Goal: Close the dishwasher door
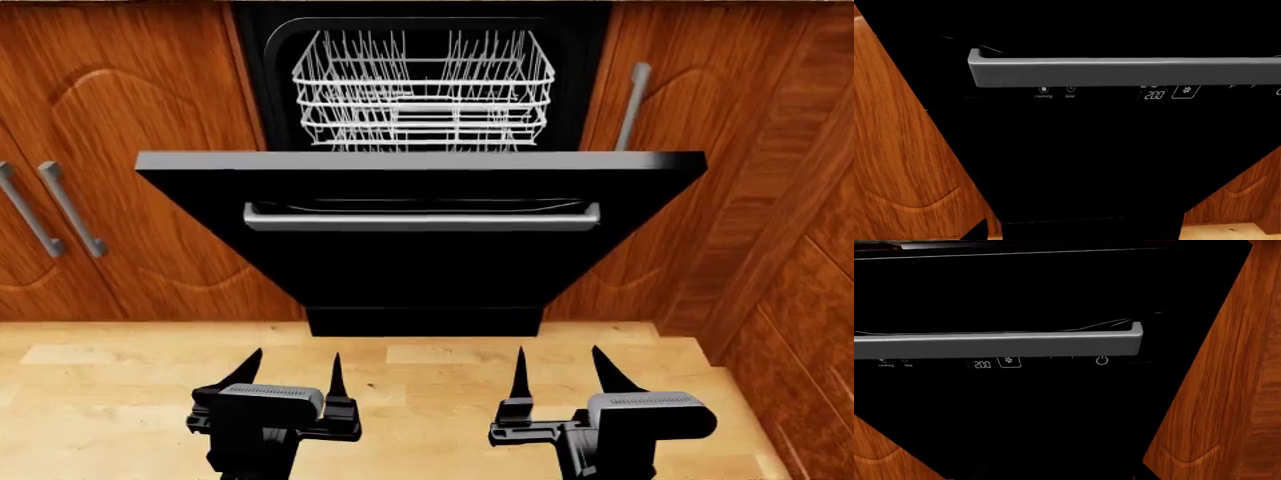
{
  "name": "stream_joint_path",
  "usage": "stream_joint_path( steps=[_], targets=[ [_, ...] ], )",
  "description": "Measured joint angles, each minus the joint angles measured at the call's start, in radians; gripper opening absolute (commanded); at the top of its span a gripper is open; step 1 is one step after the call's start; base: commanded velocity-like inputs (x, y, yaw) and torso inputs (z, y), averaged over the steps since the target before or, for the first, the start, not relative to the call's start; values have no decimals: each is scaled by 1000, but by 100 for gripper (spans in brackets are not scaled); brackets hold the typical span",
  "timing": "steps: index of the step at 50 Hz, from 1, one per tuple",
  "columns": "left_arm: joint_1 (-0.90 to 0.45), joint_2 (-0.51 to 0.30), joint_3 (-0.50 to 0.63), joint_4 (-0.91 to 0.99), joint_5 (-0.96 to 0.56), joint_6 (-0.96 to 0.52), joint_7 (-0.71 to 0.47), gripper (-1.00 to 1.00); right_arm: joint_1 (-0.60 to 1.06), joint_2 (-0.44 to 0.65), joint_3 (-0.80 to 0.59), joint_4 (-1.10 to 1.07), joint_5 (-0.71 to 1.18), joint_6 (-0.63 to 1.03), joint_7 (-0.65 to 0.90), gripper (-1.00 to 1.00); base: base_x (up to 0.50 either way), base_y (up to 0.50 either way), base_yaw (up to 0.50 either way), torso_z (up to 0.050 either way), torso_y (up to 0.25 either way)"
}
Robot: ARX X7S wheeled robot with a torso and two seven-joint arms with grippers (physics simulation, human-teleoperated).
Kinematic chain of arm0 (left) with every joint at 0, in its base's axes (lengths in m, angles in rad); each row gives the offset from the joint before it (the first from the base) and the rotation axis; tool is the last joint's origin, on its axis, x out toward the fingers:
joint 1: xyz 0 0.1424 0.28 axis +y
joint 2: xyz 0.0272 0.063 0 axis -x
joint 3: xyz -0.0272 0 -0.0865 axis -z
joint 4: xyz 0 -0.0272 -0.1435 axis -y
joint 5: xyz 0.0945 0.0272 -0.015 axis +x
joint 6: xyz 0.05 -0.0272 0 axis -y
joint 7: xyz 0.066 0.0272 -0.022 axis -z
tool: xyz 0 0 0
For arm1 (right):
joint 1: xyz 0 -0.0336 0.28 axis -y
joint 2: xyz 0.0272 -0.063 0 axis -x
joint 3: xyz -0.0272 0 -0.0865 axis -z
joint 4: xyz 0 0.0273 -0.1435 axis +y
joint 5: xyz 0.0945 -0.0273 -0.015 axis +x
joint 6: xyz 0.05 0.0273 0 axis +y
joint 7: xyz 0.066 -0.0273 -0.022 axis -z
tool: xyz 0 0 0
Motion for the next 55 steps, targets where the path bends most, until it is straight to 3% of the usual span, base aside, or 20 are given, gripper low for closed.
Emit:
stream_joint_path(
  steps=[55],
  targets=[
    [-2,-19,24,3,-19,3,-15,100,-2,23,-19,-13,19,-8,27,100,0,0,0,-50,16]
  ],
)
